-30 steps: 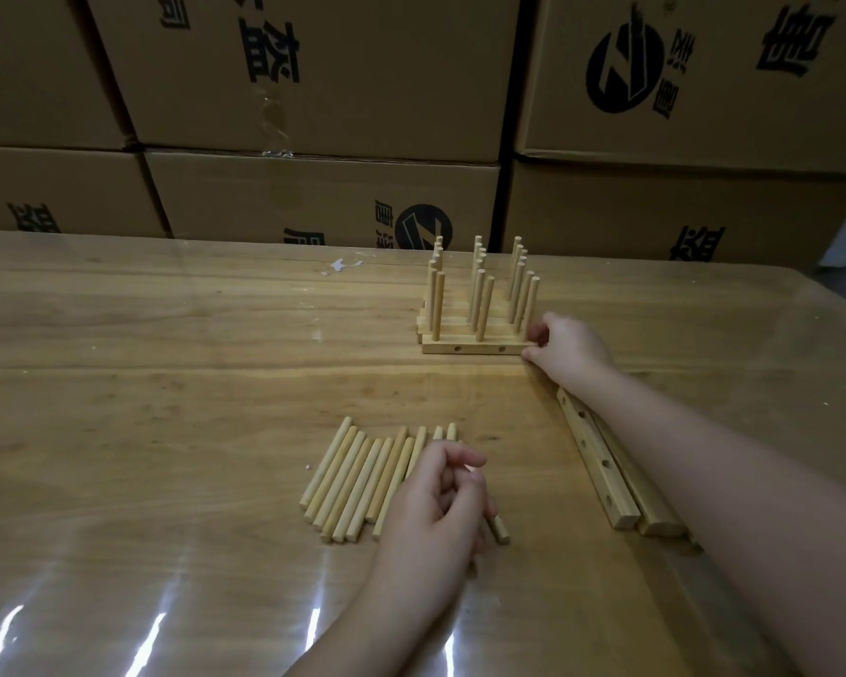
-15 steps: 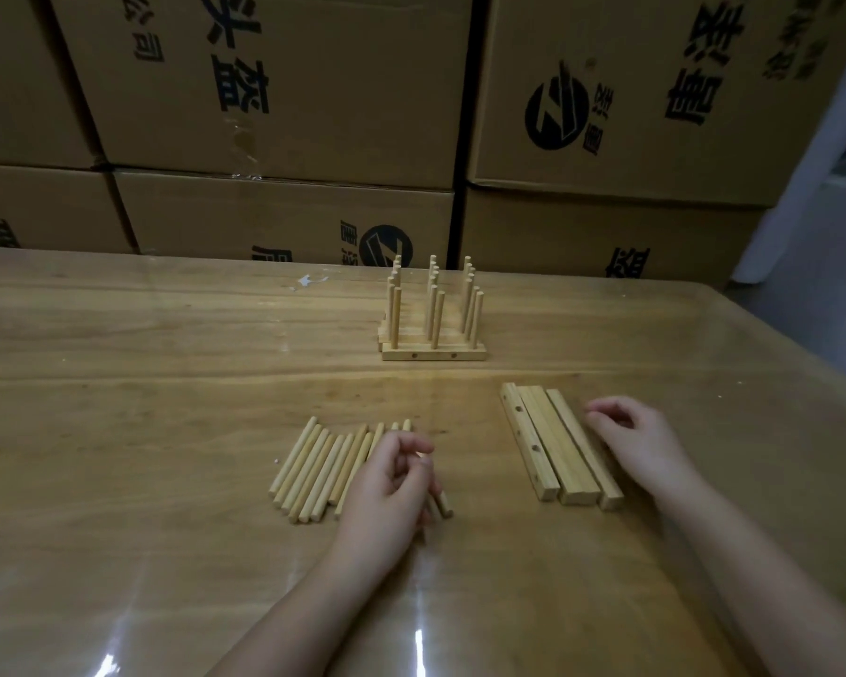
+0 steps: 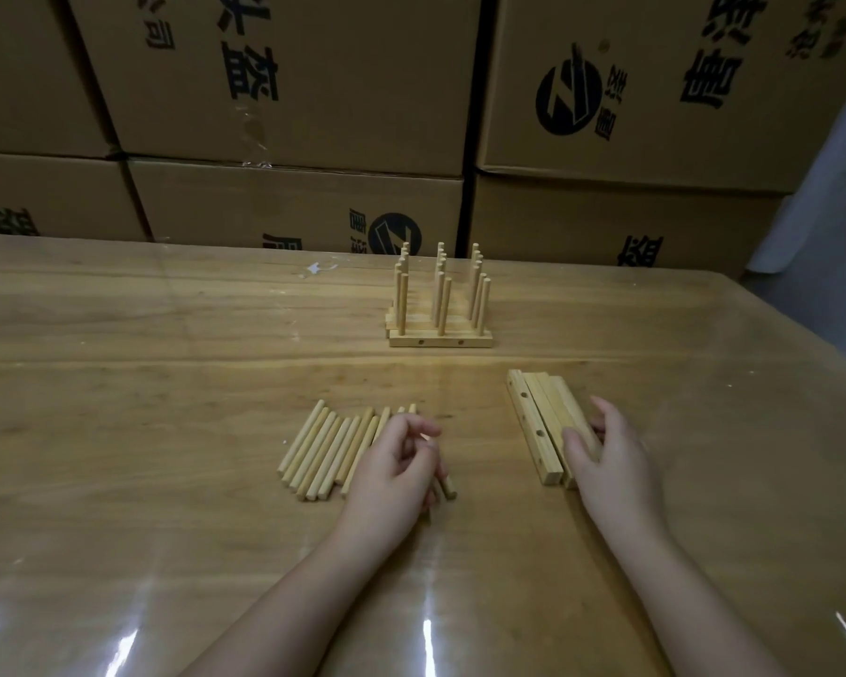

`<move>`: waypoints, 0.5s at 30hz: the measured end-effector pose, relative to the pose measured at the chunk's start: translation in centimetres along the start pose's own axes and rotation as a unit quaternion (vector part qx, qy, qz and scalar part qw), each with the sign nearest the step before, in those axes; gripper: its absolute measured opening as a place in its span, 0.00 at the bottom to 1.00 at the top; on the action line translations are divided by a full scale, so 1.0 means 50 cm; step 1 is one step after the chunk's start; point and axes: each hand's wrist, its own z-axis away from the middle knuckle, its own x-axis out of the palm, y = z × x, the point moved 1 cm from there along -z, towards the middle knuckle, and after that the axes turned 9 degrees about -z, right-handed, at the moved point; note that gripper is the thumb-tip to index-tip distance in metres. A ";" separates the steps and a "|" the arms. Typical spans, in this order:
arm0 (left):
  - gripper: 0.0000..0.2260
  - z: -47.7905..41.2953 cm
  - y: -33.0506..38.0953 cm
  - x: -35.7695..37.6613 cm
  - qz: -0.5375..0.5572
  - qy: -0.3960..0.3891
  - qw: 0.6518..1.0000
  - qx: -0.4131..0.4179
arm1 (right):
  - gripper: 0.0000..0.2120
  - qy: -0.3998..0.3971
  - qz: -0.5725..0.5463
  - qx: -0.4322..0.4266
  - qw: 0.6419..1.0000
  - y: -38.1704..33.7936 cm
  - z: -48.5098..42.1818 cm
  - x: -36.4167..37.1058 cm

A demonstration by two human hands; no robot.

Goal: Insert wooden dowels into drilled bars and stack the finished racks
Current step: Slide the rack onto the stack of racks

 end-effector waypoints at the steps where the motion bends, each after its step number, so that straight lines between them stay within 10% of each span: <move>1: 0.07 0.000 0.000 0.000 0.003 -0.001 1.000 0.000 | 0.24 0.003 -0.011 -0.004 1.000 0.000 0.000 -0.002; 15: 0.07 0.003 0.004 -0.001 0.016 -0.001 1.000 -0.002 | 0.11 0.104 -0.208 0.039 0.972 0.012 -0.007 -0.022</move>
